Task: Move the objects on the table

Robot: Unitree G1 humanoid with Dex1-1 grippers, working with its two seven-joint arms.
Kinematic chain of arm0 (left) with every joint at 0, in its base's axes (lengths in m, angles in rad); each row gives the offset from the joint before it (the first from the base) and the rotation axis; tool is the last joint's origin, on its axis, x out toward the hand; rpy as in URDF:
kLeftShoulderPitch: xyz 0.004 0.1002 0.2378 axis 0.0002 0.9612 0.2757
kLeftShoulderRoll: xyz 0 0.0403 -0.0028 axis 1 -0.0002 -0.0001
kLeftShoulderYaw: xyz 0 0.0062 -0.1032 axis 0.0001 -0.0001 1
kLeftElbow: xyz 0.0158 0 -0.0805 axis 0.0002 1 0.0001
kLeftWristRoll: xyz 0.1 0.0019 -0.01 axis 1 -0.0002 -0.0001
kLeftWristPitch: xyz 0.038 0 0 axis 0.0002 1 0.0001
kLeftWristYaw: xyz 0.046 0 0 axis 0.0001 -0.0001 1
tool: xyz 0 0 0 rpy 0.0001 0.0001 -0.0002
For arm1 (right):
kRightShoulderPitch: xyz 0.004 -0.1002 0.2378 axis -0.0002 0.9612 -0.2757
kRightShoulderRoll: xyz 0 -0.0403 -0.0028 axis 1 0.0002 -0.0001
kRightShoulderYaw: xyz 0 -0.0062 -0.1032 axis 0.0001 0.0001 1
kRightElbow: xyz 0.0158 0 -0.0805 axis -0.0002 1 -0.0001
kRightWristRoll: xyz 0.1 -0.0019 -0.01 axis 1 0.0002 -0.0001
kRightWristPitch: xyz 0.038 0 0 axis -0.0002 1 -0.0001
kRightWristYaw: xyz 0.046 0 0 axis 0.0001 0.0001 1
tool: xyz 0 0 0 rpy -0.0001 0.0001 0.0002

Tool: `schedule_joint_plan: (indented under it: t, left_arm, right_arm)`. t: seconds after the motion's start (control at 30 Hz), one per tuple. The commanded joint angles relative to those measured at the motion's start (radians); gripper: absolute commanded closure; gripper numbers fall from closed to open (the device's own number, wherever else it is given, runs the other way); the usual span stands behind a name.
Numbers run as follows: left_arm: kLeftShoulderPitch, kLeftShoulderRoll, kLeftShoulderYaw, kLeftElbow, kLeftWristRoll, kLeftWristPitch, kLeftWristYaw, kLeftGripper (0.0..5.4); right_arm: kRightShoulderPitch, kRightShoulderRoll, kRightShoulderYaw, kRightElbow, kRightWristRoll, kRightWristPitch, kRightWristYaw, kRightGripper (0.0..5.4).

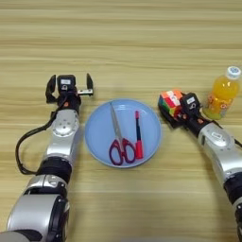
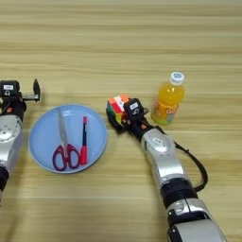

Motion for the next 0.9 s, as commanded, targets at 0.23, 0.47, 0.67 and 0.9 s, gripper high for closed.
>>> schedule_joint_plan:
  t: [0.23,0.47,0.67,0.9]
  left_arm:
    - [0.004,-0.002,-0.004,-0.012,0.01,0.022,0.004,0.0]
    - [0.006,-0.003,-0.005,-0.016,0.012,0.023,0.005,0.0]
    - [0.008,-0.003,-0.006,-0.021,0.012,0.025,0.005,0.0]
    - [0.009,-0.003,-0.006,-0.023,0.012,0.027,0.005,0.0]
  right_arm:
    - [0.007,0.005,-0.017,-0.075,0.031,-0.003,0.025,2.01]
    - [0.049,0.013,-0.011,-0.198,0.057,-0.024,0.043,2.01]
    - [0.114,0.025,0.038,-0.315,0.079,0.002,0.097,2.01]
    - [0.185,0.036,0.107,-0.415,0.103,0.031,0.176,2.01]
